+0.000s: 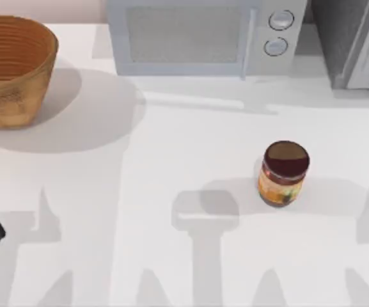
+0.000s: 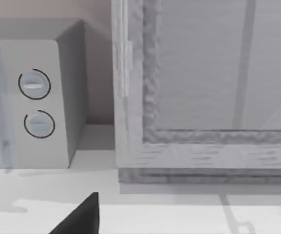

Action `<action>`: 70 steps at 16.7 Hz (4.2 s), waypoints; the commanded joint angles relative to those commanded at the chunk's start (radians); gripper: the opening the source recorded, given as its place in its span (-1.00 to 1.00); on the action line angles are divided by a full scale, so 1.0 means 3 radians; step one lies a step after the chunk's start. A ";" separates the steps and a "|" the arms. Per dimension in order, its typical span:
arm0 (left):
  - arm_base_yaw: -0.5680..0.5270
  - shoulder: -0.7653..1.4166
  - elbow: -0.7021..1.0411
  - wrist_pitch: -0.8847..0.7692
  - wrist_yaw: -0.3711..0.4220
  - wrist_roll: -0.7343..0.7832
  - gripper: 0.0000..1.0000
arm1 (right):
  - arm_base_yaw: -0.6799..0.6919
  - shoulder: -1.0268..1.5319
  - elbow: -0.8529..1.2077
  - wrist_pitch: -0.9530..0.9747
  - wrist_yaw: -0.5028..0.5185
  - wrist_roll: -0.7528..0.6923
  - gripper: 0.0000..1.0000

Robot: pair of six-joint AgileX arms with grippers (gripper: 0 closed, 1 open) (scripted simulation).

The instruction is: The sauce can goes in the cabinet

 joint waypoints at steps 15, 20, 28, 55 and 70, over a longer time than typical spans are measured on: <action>0.0000 0.0000 0.0000 0.0000 0.0000 0.0000 1.00 | 0.0019 0.2389 0.0817 0.1307 -0.1698 -0.0117 1.00; 0.0000 0.0000 0.0000 0.0000 0.0000 0.0000 1.00 | -0.0044 0.3993 0.1380 0.2200 -0.2750 -0.0235 1.00; 0.0000 0.0000 0.0000 0.0000 0.0000 0.0000 1.00 | -0.0172 0.6477 0.2278 0.3609 -0.4318 -0.0515 1.00; 0.0000 0.0000 0.0000 0.0000 0.0000 0.0000 1.00 | 0.0257 0.8381 0.2945 0.5525 -0.4849 0.0091 1.00; 0.0000 0.0000 0.0000 0.0000 0.0000 0.0000 1.00 | 0.0353 0.8427 0.2948 0.5717 -0.4752 0.0240 -0.21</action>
